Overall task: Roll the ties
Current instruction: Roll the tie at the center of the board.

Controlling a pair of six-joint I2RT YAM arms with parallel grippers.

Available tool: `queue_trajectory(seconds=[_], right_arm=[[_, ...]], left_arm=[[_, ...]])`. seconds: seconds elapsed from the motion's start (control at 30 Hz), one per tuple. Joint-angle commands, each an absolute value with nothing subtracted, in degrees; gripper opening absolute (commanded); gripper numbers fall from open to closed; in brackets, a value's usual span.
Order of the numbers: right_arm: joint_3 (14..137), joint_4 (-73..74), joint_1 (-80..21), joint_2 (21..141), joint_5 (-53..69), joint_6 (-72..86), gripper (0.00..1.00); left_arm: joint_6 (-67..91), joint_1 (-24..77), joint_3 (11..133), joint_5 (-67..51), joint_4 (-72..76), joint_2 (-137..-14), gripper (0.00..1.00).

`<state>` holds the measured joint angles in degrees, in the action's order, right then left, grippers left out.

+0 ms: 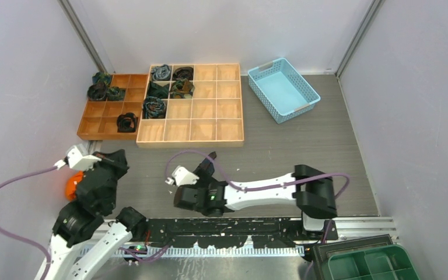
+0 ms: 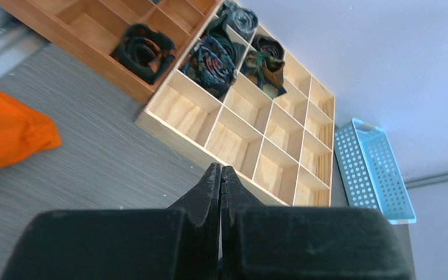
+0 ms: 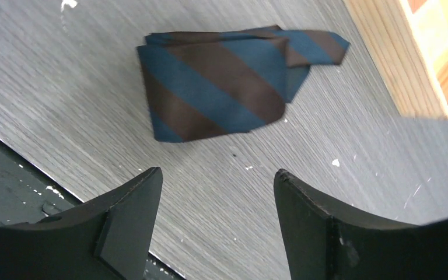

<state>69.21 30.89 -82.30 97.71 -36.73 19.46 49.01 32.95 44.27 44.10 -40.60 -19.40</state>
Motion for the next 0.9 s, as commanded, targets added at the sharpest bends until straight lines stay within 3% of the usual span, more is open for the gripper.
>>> queue_trajectory(seconds=[0.0,0.2,0.47,0.7,0.8,0.87], right_arm=[[75.54,31.32,-84.55,104.06,-41.29,8.79,0.78],[78.65,26.52,-84.88,109.51,-41.71,3.5,0.97],[79.83,25.0,-81.14,115.26,-38.61,2.44,1.0],[79.11,25.35,-74.33,116.81,-33.77,5.72,0.98],[79.59,25.57,-71.57,117.72,-30.98,6.51,0.9],[80.37,26.48,-70.03,117.86,-27.76,7.23,0.78]], left_arm=[[48.82,33.05,48.79,48.7,-53.62,-15.9,0.0],[48.08,33.04,52.69,47.76,-56.78,-16.99,0.0],[47.4,33.04,51.77,47.38,-55.99,-15.68,0.0],[46.27,33.01,51.4,47.22,-54.93,-15.95,0.0],[45.97,33.04,50.69,46.72,-53.78,-16.2,0.0],[45.62,33.0,50.46,46.5,-53.26,-16.31,0.0]])
